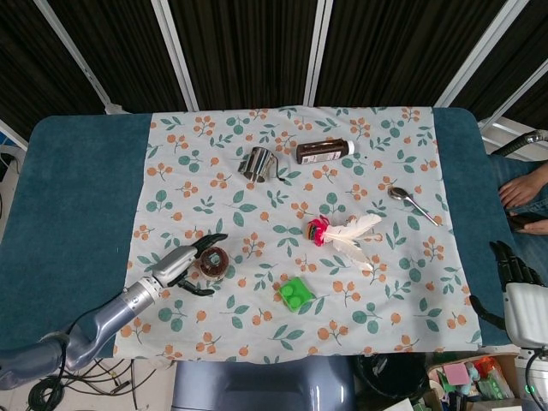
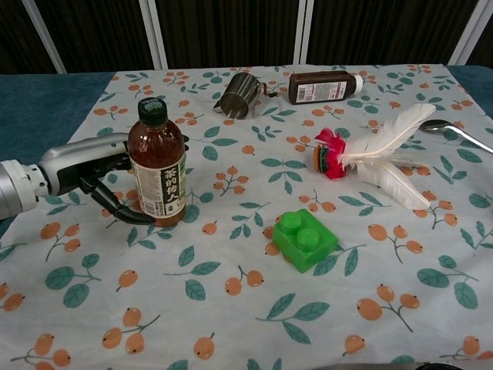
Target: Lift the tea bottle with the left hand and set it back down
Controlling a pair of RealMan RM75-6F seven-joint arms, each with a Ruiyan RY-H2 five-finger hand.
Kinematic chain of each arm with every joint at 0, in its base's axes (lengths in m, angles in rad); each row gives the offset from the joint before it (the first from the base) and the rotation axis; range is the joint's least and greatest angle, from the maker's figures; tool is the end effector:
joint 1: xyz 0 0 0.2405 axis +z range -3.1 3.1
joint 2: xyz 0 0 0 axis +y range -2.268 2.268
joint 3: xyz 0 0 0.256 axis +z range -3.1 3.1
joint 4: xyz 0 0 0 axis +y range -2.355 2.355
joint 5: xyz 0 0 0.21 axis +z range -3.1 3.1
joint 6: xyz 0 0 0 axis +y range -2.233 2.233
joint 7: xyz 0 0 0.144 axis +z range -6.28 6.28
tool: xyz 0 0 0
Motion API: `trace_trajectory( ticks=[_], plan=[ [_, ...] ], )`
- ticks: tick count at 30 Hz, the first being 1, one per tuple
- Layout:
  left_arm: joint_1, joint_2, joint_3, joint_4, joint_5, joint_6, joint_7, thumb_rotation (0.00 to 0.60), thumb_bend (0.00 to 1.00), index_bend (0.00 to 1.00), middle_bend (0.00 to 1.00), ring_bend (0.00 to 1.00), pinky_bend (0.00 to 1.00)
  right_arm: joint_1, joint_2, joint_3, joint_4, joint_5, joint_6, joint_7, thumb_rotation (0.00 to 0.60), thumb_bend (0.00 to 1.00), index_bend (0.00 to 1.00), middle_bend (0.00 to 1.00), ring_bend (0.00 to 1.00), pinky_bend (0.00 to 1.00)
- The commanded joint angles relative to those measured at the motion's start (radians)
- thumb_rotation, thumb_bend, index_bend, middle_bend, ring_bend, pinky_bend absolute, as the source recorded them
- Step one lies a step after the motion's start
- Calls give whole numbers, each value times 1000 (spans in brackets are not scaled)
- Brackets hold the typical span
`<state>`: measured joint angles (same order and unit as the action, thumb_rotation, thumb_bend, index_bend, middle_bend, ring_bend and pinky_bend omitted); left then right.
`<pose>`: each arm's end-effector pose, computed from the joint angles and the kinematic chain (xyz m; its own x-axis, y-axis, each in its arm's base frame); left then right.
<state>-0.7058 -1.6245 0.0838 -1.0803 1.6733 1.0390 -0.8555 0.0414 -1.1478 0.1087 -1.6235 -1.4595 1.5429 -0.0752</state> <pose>-0.2106 0.3130 -0.0445 -0.0017 0.6277 0.7784 0.9038 -0.3322 0.2699 -0.3118 -0.1785 0.1672 0.4233 0.0902 0.9015 -0.9056 0.0731 0.4179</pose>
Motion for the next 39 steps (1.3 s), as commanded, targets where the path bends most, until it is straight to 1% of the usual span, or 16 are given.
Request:
trace_trajectory(
  ticks=[1,9,11,13,15,18,19,21,23,25,26,28,31,34,39],
  plan=[
    [10,30,2,-31,-12,7,23,600,148,0,17,0,193,0,0,0,0,0,0,0,600,157,58,64,175,262],
    [37,113,-18,-95,-55,38,77,600,148,0,18,0,184,0,-1,0,-1,-1,2,0,600,157,58,64,175,262],
    [49,142,-13,-117,-58,48,121,600,148,0,20,0,184,0,-2,0,-1,1,1,-1,600,157,58,65,175,262],
    [61,171,-17,-150,-71,57,193,600,148,0,25,0,184,0,-2,1,-1,1,1,-2,600,158,58,65,175,262],
    [74,205,-23,-187,-90,64,284,600,148,0,28,0,177,0,-2,1,-2,2,1,-4,600,158,58,64,175,262],
    [102,268,-37,-272,-143,73,493,600,149,0,29,0,168,0,-2,2,-1,2,2,-5,600,157,58,64,175,262],
    [117,290,-45,-308,-168,88,587,600,149,0,30,0,168,0,-2,2,-1,2,3,-6,600,157,58,64,175,262],
    [156,322,-64,-371,-214,147,779,600,150,0,30,0,167,0,-2,3,0,2,3,-5,600,157,58,65,175,262],
    [197,339,-84,-417,-245,228,912,600,151,0,31,0,162,0,-2,3,1,1,4,-5,600,157,58,65,175,262],
    [246,356,-101,-461,-269,318,1008,600,151,0,31,0,151,0,-2,3,2,1,4,-4,600,157,58,64,176,261],
    [266,366,-107,-480,-276,354,1035,600,151,0,31,0,144,0,-2,3,2,0,5,-5,600,157,58,64,175,261],
    [301,386,-116,-503,-289,408,1059,600,151,0,31,0,130,0,-2,3,3,-2,5,-5,600,157,58,64,175,262],
    [358,425,-118,-536,-303,475,1051,600,152,0,30,0,102,1,-2,1,4,-7,6,-6,600,157,58,64,175,262],
    [411,464,-105,-557,-304,519,1019,600,151,0,29,0,73,3,1,-3,9,-18,6,-7,600,157,58,64,175,261],
    [488,497,-92,-568,-311,572,935,600,148,0,25,0,60,7,3,-11,14,-42,7,-9,600,158,58,64,175,261]
  ],
)
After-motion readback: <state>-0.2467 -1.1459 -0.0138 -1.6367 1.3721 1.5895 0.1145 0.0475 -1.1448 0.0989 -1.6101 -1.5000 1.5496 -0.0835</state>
